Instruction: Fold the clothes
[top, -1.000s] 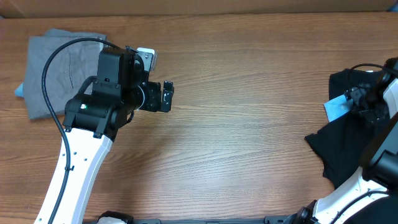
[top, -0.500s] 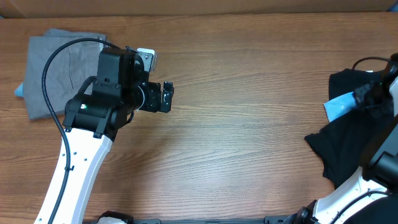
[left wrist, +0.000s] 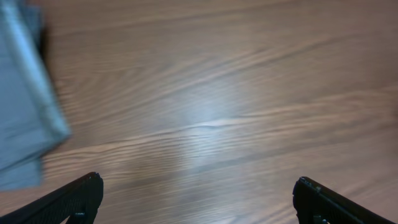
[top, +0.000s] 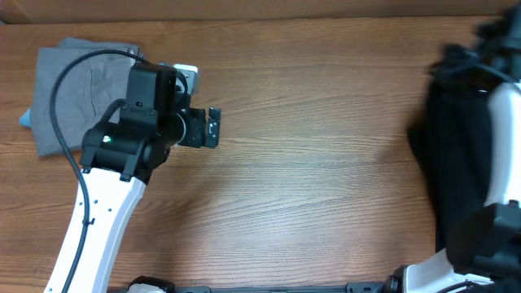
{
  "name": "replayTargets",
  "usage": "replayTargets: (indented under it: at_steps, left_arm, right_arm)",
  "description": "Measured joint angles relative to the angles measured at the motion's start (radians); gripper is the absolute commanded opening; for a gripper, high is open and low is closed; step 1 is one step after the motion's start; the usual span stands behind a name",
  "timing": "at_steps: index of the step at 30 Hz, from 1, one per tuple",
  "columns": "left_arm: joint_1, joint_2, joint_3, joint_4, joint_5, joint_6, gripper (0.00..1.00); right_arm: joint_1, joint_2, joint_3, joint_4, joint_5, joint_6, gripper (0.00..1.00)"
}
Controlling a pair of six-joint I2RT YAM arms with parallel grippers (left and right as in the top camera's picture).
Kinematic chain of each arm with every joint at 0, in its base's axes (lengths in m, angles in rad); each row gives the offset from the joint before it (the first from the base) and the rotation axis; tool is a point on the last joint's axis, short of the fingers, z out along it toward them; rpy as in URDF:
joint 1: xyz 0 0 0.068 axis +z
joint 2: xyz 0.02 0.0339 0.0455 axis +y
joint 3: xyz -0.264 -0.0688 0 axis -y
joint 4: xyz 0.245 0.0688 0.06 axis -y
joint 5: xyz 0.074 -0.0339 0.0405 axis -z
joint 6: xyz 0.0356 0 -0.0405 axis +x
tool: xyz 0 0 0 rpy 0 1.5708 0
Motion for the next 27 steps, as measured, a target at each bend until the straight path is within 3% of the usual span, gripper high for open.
replayTargets:
  at_steps: [2,3,7,9,10,12,15,18,27]
  left_arm:
    - [0.008,-0.001,0.045,-0.027,-0.064,-0.007,1.00]
    - [0.013,-0.002,0.068,-0.037,-0.092,-0.009,1.00]
    - [0.035,-0.019,0.173,-0.077,-0.209,-0.016,1.00]
    - [0.039,-0.034,0.217,-0.094,-0.258,-0.015,1.00]
    - [0.039,-0.043,0.241,-0.101,-0.280,-0.013,1.00]
    - [0.039,-0.057,0.277,-0.106,-0.311,-0.002,1.00]
    - [0.039,-0.069,0.300,-0.106,-0.334,0.007,1.00]
    - [0.039,-0.068,0.303,-0.107,-0.321,0.008,1.00]
    - [0.007,0.122,0.307,-0.085,-0.027,0.011,1.00]
  right_arm:
    - [0.136,0.000,0.003,0.003,-0.029,-0.010,0.06]
    - [0.213,0.001,0.002,0.004,-0.040,-0.011,0.12]
    - [0.548,0.007,0.002,0.026,-0.054,-0.021,0.73]
    - [0.697,0.008,0.003,0.045,-0.024,-0.022,0.91]
    - [0.766,0.008,0.003,0.052,0.010,-0.016,0.95]
    - [0.874,0.008,0.003,0.050,0.099,0.006,0.99]
    - [0.908,0.008,0.004,0.024,0.215,0.037,0.99]
    - [0.827,0.005,0.013,-0.028,0.295,0.082,0.98]
    - [0.472,-0.150,0.126,-0.110,0.331,0.161,0.99]
